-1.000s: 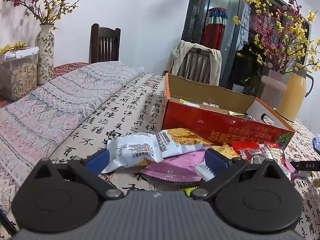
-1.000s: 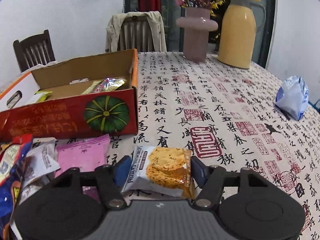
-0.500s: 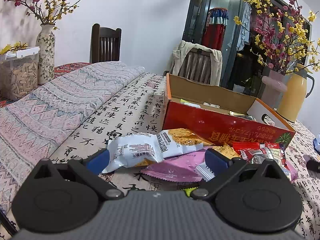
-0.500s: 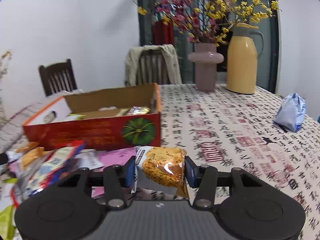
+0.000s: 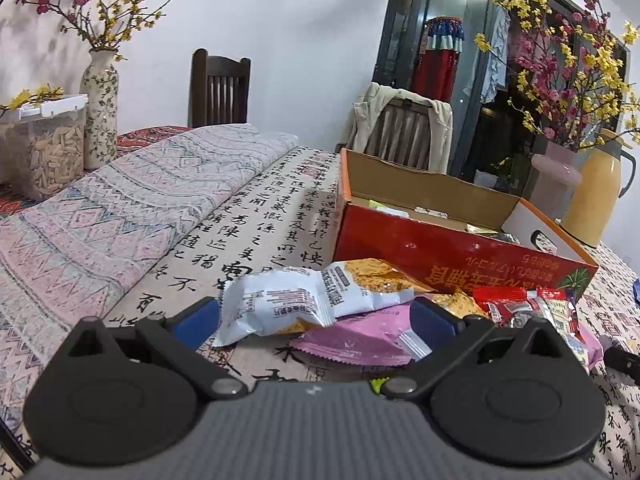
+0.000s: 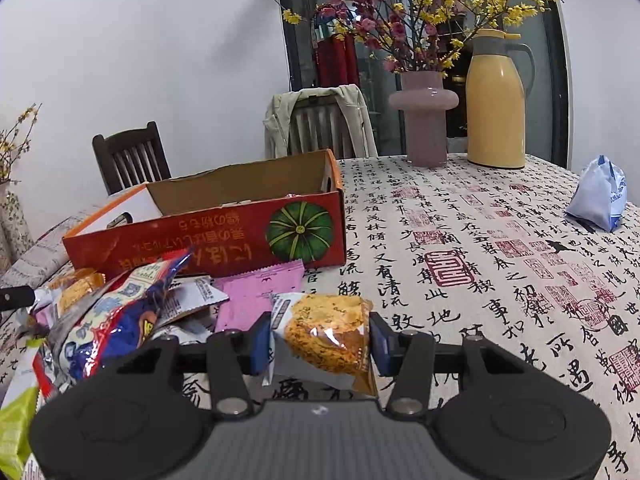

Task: Organize snacks
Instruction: 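Grasp the white snack packet with the left tool while the right tool holds the cracker packet, then carry both packets into the orange box and open both tools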

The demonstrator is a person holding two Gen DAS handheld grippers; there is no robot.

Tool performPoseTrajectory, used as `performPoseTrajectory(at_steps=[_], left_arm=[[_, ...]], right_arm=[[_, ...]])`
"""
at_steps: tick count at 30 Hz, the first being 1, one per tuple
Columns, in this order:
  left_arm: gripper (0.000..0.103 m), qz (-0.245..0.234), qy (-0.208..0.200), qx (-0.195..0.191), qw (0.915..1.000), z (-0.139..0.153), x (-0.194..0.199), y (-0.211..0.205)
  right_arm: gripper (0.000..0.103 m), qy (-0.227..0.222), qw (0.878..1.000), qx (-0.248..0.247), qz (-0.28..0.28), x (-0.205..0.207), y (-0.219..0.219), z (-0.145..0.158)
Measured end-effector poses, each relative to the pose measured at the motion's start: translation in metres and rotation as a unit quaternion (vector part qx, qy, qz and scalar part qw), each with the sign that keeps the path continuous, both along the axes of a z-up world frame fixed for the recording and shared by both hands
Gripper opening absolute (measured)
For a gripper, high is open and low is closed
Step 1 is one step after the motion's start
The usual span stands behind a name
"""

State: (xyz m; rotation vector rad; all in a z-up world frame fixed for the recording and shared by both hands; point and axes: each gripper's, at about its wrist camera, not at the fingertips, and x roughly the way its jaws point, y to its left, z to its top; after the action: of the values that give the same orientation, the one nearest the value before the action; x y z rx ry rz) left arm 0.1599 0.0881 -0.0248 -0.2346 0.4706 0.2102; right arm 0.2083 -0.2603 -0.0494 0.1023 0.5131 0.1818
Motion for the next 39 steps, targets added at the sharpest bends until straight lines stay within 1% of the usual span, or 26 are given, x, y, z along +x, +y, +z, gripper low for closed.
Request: performPoseTrajectory(at_steps=[4,7,8,11,15,16,17,18,19,20,21,22,24,25,27,31,39], left_arm=[[0.103,-0.001,0.006,-0.007,1.0,0.011,-0.002,0.009],[0.103,0.015,0.012,-0.003,0.9998,0.023,0.003,0.017],[0.103,0.02,0.019,-0.004,0.9996,0.026,0.008,0.021],[0.103,0.042,0.068,-0.01,0.9968,0.026,0.028,0.034],[0.103,0.051,0.106,-0.031,0.9926,0.015,0.047,0.045],[0.102,0.053,0.114,-0.036,0.9914,0.011,0.05,0.046],[0.097,0.053,0.121,-0.043,0.9903,0.006,0.053,0.048],[0.09,0.052,0.128,-0.054,0.989,0.002,0.055,0.049],[0.085,0.049,0.134,-0.068,0.9874,-0.002,0.056,0.052],[0.082,0.049,0.13,-0.071,0.9877,-0.003,0.054,0.052],[0.074,0.047,0.126,-0.071,0.9883,-0.003,0.052,0.051],[0.07,0.044,0.123,-0.074,0.9887,-0.003,0.05,0.051],[0.063,0.041,0.118,-0.077,0.9893,-0.003,0.047,0.052],[0.062,0.04,0.115,-0.074,0.9898,-0.004,0.045,0.051],[0.057,0.038,0.111,-0.062,0.9911,-0.004,0.042,0.049],[0.055,0.033,0.102,-0.038,0.9935,-0.004,0.038,0.044],[0.054,0.031,0.067,-0.013,0.9972,0.009,0.024,0.038]], right_arm=[[0.049,0.0,1.0,0.003,0.0,-0.001,-0.001,0.0],[0.049,-0.002,1.0,0.005,0.001,-0.002,-0.001,0.0],[0.049,-0.003,1.0,0.006,0.001,-0.002,-0.001,0.001],[0.049,-0.008,1.0,0.008,-0.002,-0.003,-0.002,0.001],[0.049,-0.013,1.0,0.01,-0.001,-0.005,-0.002,0.001],[0.049,-0.013,1.0,0.01,0.0,-0.005,-0.002,0.001],[0.049,-0.013,1.0,0.01,0.001,-0.005,-0.002,0.001],[0.049,-0.013,1.0,0.01,0.002,-0.005,-0.002,0.001],[0.049,-0.014,1.0,0.01,0.002,-0.005,-0.002,0.001],[0.049,-0.014,1.0,0.011,0.002,-0.005,-0.002,0.001],[0.049,-0.014,1.0,0.011,0.003,-0.005,-0.002,0.001],[0.049,-0.014,1.0,0.011,0.004,-0.005,-0.002,0.001],[0.049,-0.014,1.0,0.012,0.004,-0.005,-0.002,0.001],[0.049,-0.014,1.0,0.012,0.004,-0.005,-0.002,0.001],[0.049,-0.014,1.0,0.012,0.004,-0.005,-0.002,0.001],[0.049,-0.014,1.0,0.011,0.004,-0.005,-0.002,0.001],[0.049,-0.021,1.0,0.011,0.003,-0.007,-0.002,0.002]])
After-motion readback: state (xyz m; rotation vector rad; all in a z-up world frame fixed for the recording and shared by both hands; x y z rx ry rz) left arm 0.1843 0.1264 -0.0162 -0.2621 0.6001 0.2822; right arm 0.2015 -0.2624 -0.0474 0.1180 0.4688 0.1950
